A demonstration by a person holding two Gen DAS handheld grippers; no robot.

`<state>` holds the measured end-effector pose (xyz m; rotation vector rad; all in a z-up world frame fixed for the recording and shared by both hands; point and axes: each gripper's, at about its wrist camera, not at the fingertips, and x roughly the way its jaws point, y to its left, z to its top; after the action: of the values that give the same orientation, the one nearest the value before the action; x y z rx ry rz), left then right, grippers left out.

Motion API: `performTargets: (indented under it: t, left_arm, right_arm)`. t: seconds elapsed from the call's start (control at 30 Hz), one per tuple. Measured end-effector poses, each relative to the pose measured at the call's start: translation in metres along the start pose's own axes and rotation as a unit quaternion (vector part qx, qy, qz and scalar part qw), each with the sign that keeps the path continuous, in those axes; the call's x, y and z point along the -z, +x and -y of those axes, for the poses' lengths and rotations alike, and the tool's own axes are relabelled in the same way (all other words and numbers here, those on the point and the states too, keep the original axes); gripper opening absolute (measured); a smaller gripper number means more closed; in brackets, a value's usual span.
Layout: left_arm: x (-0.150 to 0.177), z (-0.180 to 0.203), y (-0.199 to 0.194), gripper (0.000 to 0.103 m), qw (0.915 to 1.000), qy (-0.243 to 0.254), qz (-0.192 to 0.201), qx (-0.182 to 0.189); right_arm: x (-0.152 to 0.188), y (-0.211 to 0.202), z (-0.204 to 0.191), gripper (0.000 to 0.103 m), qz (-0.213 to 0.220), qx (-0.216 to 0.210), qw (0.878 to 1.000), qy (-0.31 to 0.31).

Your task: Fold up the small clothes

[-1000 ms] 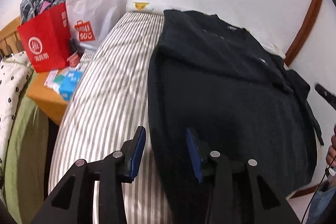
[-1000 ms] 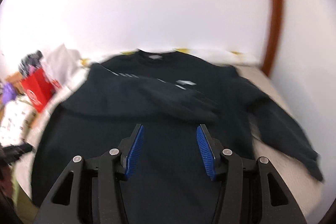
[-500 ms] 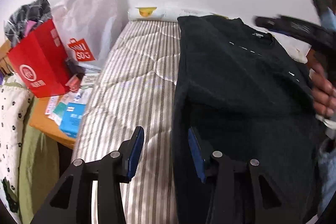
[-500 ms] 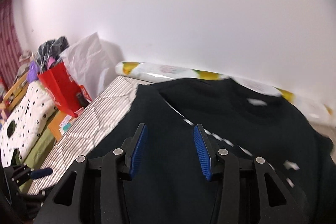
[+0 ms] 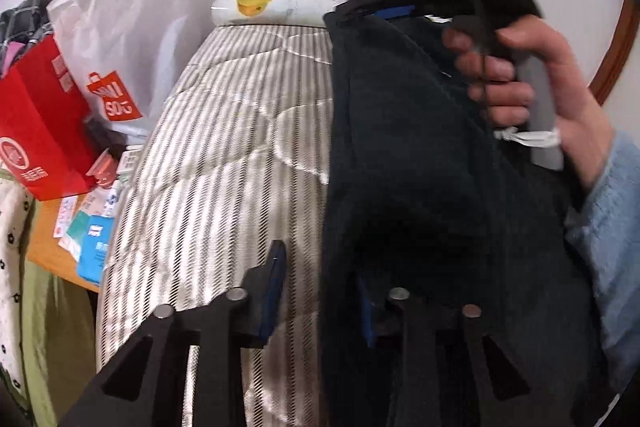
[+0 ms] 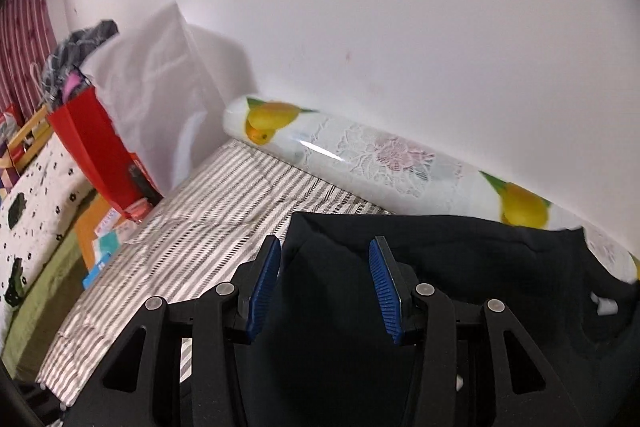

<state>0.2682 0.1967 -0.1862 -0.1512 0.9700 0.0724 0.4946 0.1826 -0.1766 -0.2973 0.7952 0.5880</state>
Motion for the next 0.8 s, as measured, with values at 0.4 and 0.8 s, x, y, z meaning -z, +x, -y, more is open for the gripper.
performTargets:
  t: [0.4, 0.8]
  left_arm:
    - [-0.003, -0.008, 0.004, 0.007, 0.9999, -0.013, -0.001, 0.007]
    - [-0.002, -0.01, -0.002, 0.011, 0.9991, -0.038, -0.018, -0.003]
  right_arm:
    - [-0.012, 0.036, -0.012, 0.008, 0.01, -0.045, 0.999, -0.008]
    - [-0.005, 0.025, -0.005, 0.029, -0.009, -0.027, 0.999, 0.018]
